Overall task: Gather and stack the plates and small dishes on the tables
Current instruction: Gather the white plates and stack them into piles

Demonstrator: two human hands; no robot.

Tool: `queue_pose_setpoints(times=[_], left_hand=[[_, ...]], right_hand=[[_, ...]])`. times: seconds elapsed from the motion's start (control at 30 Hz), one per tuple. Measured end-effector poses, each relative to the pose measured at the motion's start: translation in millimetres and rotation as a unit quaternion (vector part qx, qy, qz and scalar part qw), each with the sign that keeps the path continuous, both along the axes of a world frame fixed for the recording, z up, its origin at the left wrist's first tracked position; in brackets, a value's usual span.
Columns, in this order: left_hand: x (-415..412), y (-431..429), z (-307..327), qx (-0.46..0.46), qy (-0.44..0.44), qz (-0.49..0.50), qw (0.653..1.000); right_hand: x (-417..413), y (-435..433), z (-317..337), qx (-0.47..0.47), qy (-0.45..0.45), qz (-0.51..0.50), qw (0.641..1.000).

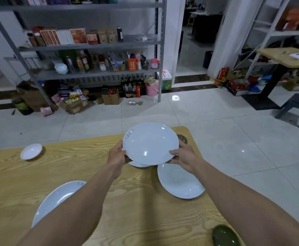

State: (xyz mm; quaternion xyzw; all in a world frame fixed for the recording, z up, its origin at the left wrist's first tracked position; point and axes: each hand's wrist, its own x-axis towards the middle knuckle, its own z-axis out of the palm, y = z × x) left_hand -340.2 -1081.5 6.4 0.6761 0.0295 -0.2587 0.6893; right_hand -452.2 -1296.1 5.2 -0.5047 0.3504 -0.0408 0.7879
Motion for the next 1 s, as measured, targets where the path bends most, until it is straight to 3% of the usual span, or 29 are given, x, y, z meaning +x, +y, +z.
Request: queue_pose_setpoints(times=[0.33, 0.67, 1.0], left_hand=[[-4, 58, -20, 0.014, -0.015, 0.056, 0.998], [-18, 196, -28, 0.056, -0.06, 0.078, 0.994], [-51, 326, -94, 0.178, -0.012, 0.075, 0.981]], right_hand=[[15, 54, -15, -0.018, 0.018, -0.048, 0.999], [-7, 172, -5, 0.04, -0.008, -0.122, 0.992], [-49, 270, -28, 0.065, 0.005, -0.182, 0.981]])
